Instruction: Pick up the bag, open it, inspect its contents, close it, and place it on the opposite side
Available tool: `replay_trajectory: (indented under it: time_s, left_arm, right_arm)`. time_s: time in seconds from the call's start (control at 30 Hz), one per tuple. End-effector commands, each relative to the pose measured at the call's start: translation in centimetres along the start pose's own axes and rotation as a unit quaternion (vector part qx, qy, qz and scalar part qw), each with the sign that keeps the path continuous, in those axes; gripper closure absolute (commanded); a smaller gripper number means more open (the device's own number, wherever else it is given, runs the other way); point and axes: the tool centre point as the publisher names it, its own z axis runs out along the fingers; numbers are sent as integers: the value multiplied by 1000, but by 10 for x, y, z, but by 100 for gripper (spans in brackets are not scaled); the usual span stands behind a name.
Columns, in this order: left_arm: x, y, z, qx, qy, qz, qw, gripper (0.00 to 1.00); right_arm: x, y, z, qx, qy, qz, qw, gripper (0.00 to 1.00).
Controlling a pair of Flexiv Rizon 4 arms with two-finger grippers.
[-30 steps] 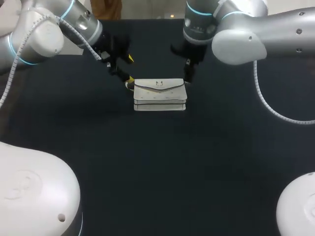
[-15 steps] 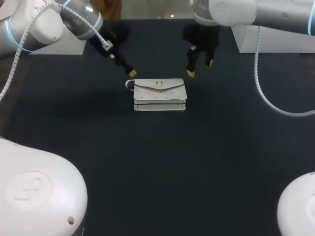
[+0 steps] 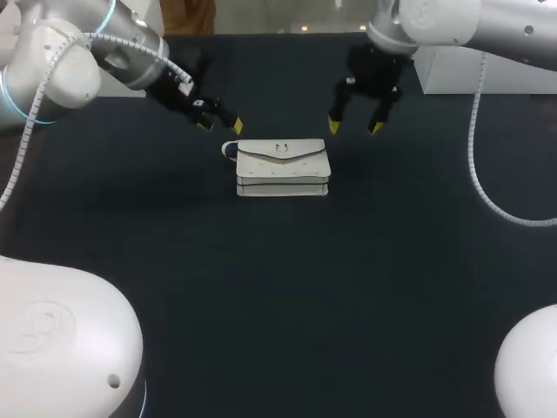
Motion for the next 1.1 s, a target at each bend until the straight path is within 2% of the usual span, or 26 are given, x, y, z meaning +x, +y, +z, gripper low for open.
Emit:
replay_trajectory:
  time_s: [0.03,0.23,0.5,0.67,0.73,0.77,1.1]
  left_arm:
    - [-16,0,11,101,60,-283,952,0]
    - [-36,-5,30,76,99,-307,944,0]
    - [-41,-5,38,65,141,-345,926,0]
    - [-41,-6,40,54,162,-347,922,0]
    - [-42,-6,40,43,154,-333,929,0]
    - [-43,-5,39,36,131,-317,939,0]
    - [-43,-5,39,36,131,-317,939,0]
  right_arm:
    - [-4,-2,5,-61,48,144,987,0]
    - [-7,5,15,-46,53,170,983,0]
    - [-5,8,20,-43,56,190,979,0]
    - [-3,9,20,-44,65,190,979,0]
    - [-2,9,21,-38,64,197,977,0]
    - [-2,9,22,-30,48,197,979,0]
    - [-2,9,22,-30,48,197,979,0]
